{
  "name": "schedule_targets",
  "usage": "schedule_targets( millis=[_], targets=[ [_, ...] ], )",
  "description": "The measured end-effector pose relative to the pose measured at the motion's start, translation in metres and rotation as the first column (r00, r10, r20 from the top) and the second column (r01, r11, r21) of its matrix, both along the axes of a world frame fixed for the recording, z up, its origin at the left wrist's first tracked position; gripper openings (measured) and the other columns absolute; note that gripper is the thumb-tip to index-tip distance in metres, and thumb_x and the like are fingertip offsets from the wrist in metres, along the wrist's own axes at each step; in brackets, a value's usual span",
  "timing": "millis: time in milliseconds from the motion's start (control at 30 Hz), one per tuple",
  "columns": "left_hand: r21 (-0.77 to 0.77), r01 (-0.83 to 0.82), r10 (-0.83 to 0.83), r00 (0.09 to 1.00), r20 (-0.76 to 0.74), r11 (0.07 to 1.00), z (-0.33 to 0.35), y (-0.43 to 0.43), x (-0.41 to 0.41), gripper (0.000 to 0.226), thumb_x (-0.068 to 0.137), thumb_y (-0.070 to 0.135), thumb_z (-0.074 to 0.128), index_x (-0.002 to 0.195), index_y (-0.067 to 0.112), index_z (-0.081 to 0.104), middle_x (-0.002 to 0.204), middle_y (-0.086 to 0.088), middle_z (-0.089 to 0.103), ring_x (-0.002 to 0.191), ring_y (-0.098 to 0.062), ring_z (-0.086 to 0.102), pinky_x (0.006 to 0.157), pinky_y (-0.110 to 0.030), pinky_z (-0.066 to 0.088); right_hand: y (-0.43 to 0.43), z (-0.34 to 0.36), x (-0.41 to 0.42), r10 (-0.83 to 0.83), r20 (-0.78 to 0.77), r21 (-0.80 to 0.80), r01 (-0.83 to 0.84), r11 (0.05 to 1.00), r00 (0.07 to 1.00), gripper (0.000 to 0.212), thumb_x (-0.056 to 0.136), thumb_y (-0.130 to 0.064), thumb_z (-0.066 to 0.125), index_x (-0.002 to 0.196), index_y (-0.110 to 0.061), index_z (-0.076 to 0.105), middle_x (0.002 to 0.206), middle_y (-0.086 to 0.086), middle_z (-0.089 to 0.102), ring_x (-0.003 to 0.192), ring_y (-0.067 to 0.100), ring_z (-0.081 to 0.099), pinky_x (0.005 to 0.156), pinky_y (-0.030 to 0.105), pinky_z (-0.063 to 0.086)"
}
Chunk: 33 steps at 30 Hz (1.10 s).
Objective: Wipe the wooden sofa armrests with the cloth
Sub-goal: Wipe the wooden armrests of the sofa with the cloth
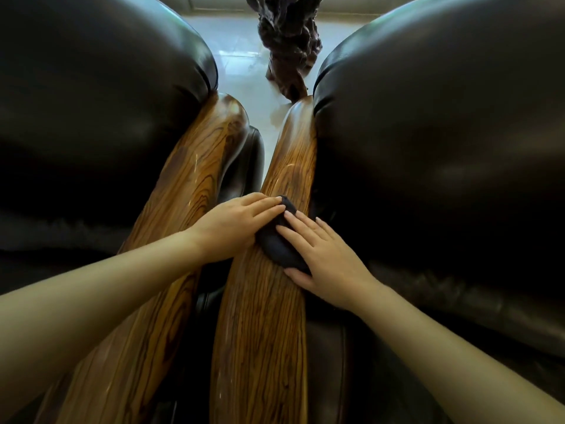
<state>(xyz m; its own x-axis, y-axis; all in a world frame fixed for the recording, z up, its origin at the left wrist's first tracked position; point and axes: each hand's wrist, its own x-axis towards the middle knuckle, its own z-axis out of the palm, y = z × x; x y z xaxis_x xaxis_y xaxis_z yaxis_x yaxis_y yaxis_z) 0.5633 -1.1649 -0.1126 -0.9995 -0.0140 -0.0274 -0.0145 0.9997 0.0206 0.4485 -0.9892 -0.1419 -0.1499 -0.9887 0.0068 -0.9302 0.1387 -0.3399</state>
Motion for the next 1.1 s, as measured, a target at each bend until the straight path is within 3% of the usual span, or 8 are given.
schedule_targets(
  millis=[67,133,267,367,467,600,767,1100],
  targets=[
    [-0.107,0.034,-0.036,0.999,-0.009,0.994,0.002,0.004,-0.002,0.054,0.076,0.005,0.066,0.127,0.004,0.049,0.125,-0.022,0.058,0.111,-0.036,0.056,0.093,-0.047,0.05,0.006,0.003,0.013,-0.155,-0.099,-0.075,0.148,0.986,0.983,0.06,0.079,-0.032,0.064,0.132,-0.017,0.04,0.136,0.011,0.049,0.125,0.028,0.045,0.104,0.039,0.04],
    [-0.21,0.058,-0.064,0.998,-0.025,0.976,0.006,0.01,-0.005,0.046,0.076,0.013,0.064,0.12,0.005,0.056,0.112,-0.023,0.063,0.099,-0.035,0.06,0.085,-0.046,0.053,0.008,0.005,0.019,-0.284,-0.14,-0.132,0.266,0.955,0.949,0.045,0.077,-0.022,0.066,0.118,-0.01,0.05,0.109,0.013,0.058,0.098,0.028,0.056,0.08,0.037,0.053],
    [-0.263,0.064,-0.059,0.998,0.029,0.963,0.017,0.027,-0.015,0.032,0.081,0.023,0.047,0.105,0.006,0.061,0.104,-0.016,0.064,0.098,-0.031,0.057,0.087,-0.043,0.05,0.008,0.015,0.005,-0.329,-0.091,-0.104,0.319,0.942,0.94,0.026,0.084,-0.015,0.056,0.109,-0.009,0.053,0.107,0.011,0.059,0.096,0.025,0.052,0.079,0.033,0.049],
    [-0.209,0.072,-0.069,0.997,0.023,0.975,0.032,0.035,-0.019,0.028,0.083,0.022,0.052,0.105,0.007,0.061,0.111,-0.012,0.063,0.106,-0.028,0.055,0.091,-0.042,0.048,0.014,0.035,-0.012,-0.309,-0.127,-0.124,0.294,0.948,0.943,0.025,0.083,-0.017,0.057,0.107,-0.01,0.055,0.106,0.009,0.06,0.097,0.025,0.051,0.08,0.034,0.046],
    [-0.152,0.067,-0.062,0.997,0.041,0.986,0.06,0.049,-0.03,0.023,0.086,0.025,0.051,0.103,0.012,0.058,0.103,-0.006,0.065,0.096,-0.021,0.057,0.081,-0.035,0.05,0.031,0.067,-0.026,-0.298,-0.156,-0.121,0.282,0.952,0.942,0.024,0.08,-0.016,0.058,0.103,-0.01,0.057,0.101,0.009,0.062,0.094,0.026,0.053,0.078,0.036,0.047],
    [-0.125,0.103,-0.093,0.992,0.085,0.987,0.12,0.08,-0.053,0.027,0.088,0.026,0.05,0.112,0.014,0.054,0.105,-0.003,0.064,0.097,-0.018,0.056,0.079,-0.031,0.05,0.07,0.126,-0.044,-0.317,-0.162,-0.116,0.301,0.946,0.934,0.022,0.08,-0.017,0.055,0.101,-0.011,0.056,0.1,0.007,0.063,0.095,0.026,0.053,0.078,0.036,0.044],
    [-0.094,0.136,-0.126,0.986,0.106,0.986,0.216,0.122,-0.08,0.035,0.085,0.021,0.052,0.119,0.013,0.051,0.109,-0.007,0.064,0.103,-0.023,0.055,0.086,-0.038,0.047,0.125,0.221,-0.06,-0.394,-0.112,-0.174,0.373,0.912,0.912,0.018,0.081,-0.019,0.053,0.097,-0.012,0.055,0.096,0.005,0.062,0.091,0.025,0.055,0.073,0.038,0.046],
    [-0.01,0.275,-0.275,0.96,-0.062,0.961,0.345,0.248,-0.112,0.048,0.088,0.018,0.05,0.135,0.02,0.04,0.118,-0.008,0.061,0.112,-0.023,0.051,0.095,-0.035,0.043,0.266,0.359,-0.059,-0.625,-0.043,-0.248,0.598,0.762,0.779,0.017,0.082,-0.015,0.051,0.098,-0.009,0.055,0.099,0.01,0.06,0.098,0.028,0.052,0.081,0.04,0.047]
  ],
)
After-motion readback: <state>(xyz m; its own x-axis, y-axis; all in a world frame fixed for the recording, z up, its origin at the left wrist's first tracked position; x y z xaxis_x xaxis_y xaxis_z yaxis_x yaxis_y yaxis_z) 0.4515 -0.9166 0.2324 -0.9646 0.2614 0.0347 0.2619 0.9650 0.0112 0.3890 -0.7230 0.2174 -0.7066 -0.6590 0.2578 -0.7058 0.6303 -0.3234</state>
